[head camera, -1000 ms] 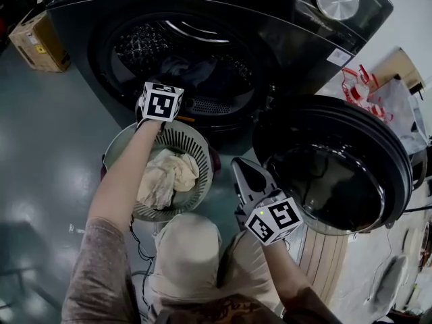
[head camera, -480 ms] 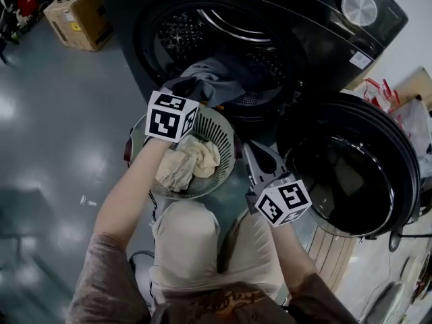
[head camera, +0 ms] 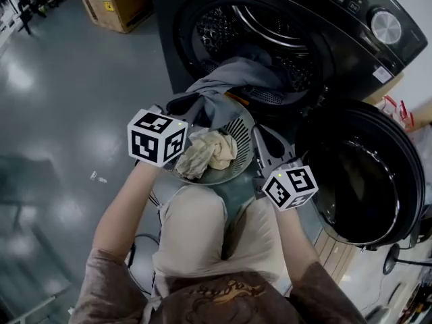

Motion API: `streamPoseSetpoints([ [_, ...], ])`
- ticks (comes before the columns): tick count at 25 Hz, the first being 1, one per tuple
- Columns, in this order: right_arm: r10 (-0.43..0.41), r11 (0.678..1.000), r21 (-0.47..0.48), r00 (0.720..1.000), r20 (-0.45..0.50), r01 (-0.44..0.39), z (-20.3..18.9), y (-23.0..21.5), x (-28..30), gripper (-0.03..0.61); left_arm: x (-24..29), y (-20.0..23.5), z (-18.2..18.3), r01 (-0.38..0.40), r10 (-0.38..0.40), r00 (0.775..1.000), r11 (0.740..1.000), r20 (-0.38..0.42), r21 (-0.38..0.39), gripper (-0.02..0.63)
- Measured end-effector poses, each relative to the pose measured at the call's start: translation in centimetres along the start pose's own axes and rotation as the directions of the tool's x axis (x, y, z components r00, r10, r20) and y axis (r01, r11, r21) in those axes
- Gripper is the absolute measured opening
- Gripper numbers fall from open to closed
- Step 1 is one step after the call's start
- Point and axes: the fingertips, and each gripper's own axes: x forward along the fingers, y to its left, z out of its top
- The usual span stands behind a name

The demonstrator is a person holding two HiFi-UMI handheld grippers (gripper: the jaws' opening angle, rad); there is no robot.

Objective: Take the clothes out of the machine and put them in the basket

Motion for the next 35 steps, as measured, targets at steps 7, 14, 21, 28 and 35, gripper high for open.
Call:
streamPoseSetpoints([
  [7,0.034,0.999,0.011,0.999,-0.007,-0.034,-0.6,0.9,1.1,-0.003,-2.6,-0.7,-1.9,0.028,-0.027,0.998,0.999,-0.063,0.017,0.037],
  [14,0.024,1.000,0.014,1.000,-0.004,-0.024,-0.5,0.3,0.6,-0.003,-0.4,-2.3,-3.5,0.085,-0.086,0.993,0.996,-0.077,-0.012,0.230],
  [21,-0.015,1.000,0.013,1.000,-0.008,0.015,-0.5,-0.7,-0.7,-0.003,6.5,-2.6,-2.4,0.129,-0.124,0.989,0.989,-0.083,0.065,0.346],
  [28,-0.080,0.997,0.006,0.997,-0.011,0.080,-0.4,-2.2,-2.1,-0.003,16.5,-2.7,-1.2,0.166,-0.148,0.981,0.975,-0.125,0.146,0.407],
  [35,-0.159,0.987,0.014,0.987,-0.027,0.159,-0.9,-4.1,-3.6,-0.003,24.8,-2.7,-1.2,0.193,-0.149,0.969,0.956,-0.198,0.220,0.430],
])
